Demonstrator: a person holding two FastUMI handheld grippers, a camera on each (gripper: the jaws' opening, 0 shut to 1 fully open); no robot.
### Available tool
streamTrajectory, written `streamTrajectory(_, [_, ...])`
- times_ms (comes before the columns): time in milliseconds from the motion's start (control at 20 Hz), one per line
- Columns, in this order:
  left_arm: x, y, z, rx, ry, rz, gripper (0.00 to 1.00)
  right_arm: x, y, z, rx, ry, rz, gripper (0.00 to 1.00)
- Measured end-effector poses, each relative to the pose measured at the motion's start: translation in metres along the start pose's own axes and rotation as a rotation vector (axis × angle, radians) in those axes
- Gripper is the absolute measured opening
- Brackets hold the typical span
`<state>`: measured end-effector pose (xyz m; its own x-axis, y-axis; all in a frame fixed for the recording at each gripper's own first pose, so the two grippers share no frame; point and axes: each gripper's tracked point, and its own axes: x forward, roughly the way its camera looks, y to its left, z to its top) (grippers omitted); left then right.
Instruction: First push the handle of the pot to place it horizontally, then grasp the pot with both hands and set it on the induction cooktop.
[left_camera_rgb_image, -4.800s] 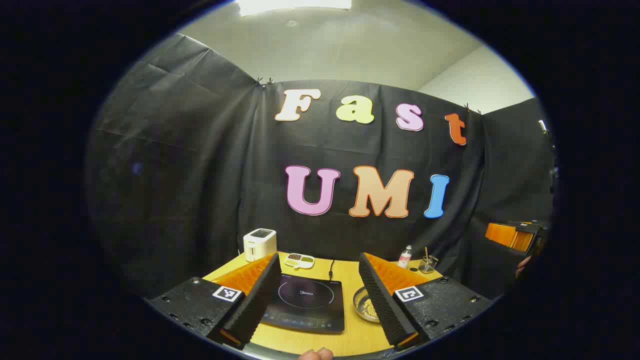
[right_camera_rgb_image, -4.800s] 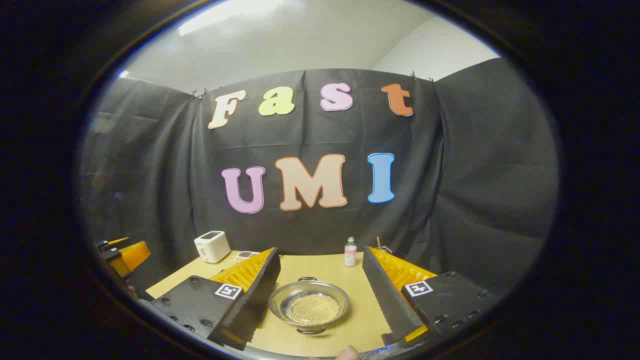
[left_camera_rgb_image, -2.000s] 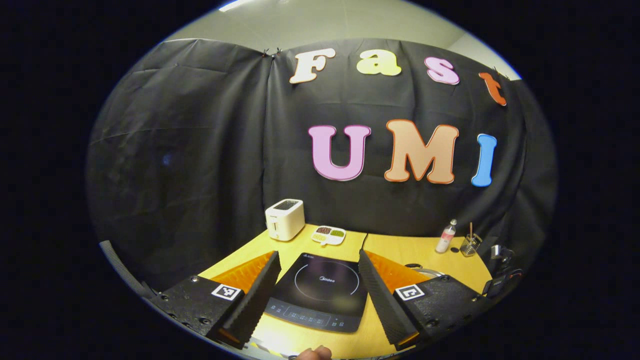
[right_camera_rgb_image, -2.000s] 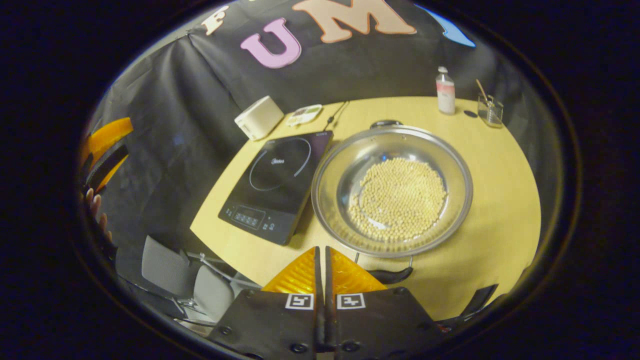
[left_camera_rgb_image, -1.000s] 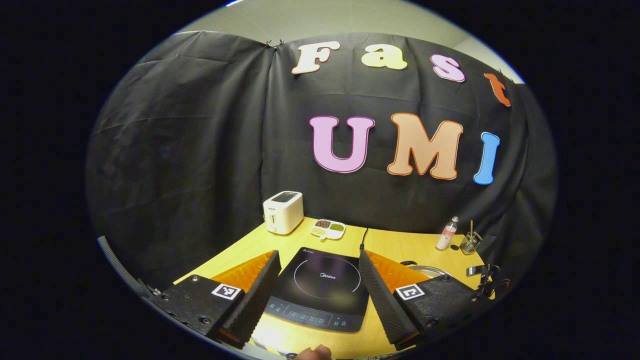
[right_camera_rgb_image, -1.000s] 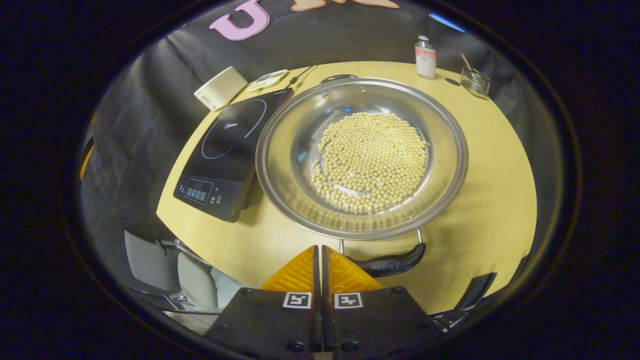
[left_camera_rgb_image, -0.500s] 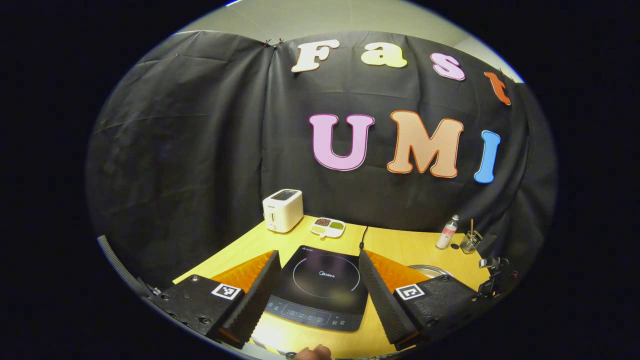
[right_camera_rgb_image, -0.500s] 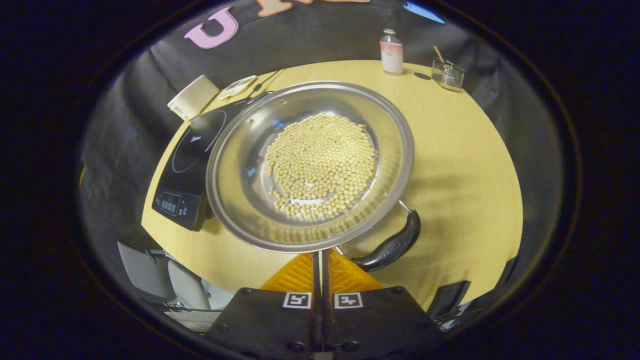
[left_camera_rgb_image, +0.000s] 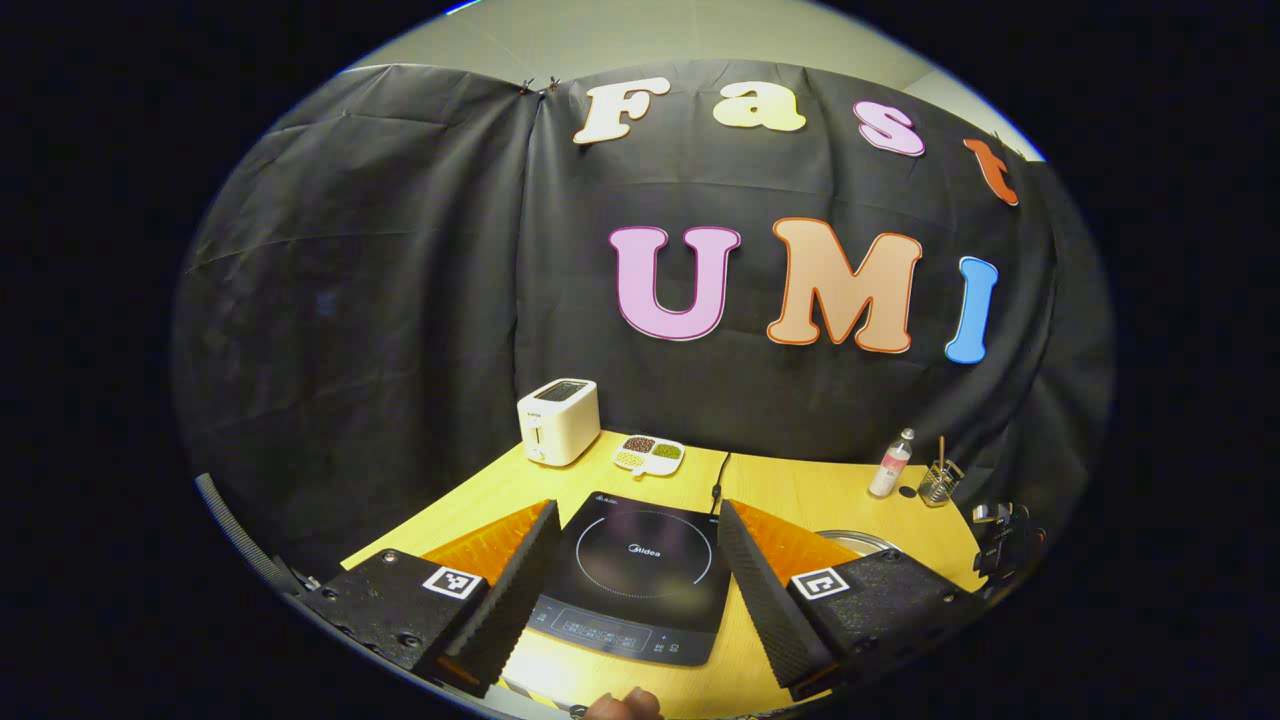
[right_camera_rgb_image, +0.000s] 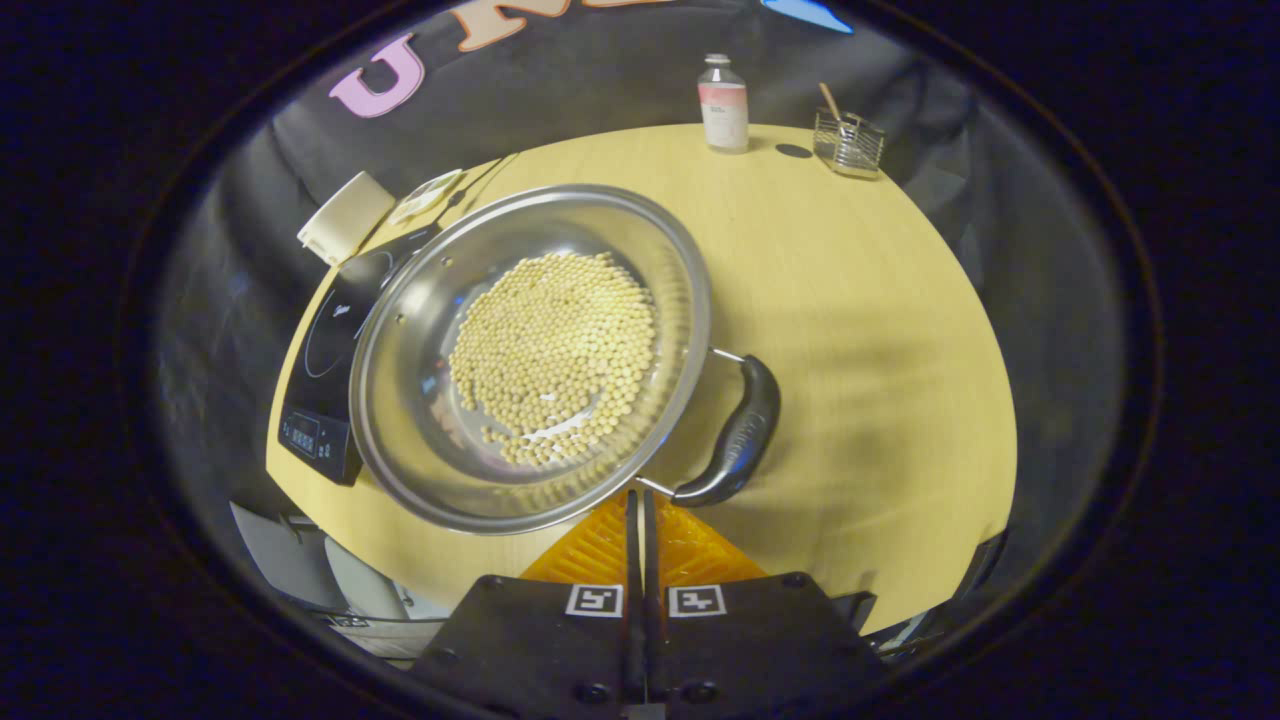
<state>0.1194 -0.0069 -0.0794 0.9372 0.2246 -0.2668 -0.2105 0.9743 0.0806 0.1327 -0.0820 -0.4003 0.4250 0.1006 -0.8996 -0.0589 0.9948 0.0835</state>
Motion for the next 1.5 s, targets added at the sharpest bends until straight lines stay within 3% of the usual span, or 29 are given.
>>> streamTrajectory(300, [0.004,-0.020,0.002,0.007,-0.003,-0.016,0.94,0.005,-0.015,0.017,-0.001,-0.006,0.002,0.03])
streamTrajectory(350, [0.003,-0.023,0.001,0.013,-0.003,-0.018,0.99,0.006,-0.017,0.022,-0.004,-0.009,-0.001,0.03])
streamTrajectory(600, [0.002,-0.038,-0.003,0.028,0.005,-0.048,0.94,0.008,-0.023,0.029,-0.003,-0.013,-0.005,0.03])
streamTrajectory(950, [0.040,-0.051,-0.021,0.030,0.073,-0.194,0.96,0.003,-0.036,0.047,0.059,-0.037,-0.103,0.00])
streamTrajectory(1050, [0.054,-0.055,-0.034,0.003,0.120,-0.236,0.97,-0.008,-0.034,0.048,0.064,-0.066,-0.134,0.03])
streamTrajectory(1300, [0.085,-0.076,-0.077,-0.024,0.267,-0.363,0.97,-0.031,-0.031,0.061,0.150,-0.157,-0.200,0.00])
streamTrajectory(1450, [0.095,-0.091,-0.108,-0.028,0.372,-0.449,0.98,-0.041,-0.033,0.073,0.161,-0.198,-0.244,0.10])
streamTrajectory(1500, [0.100,-0.093,-0.114,-0.020,0.389,-0.463,0.98,-0.041,-0.030,0.074,0.156,-0.194,-0.245,0.24])
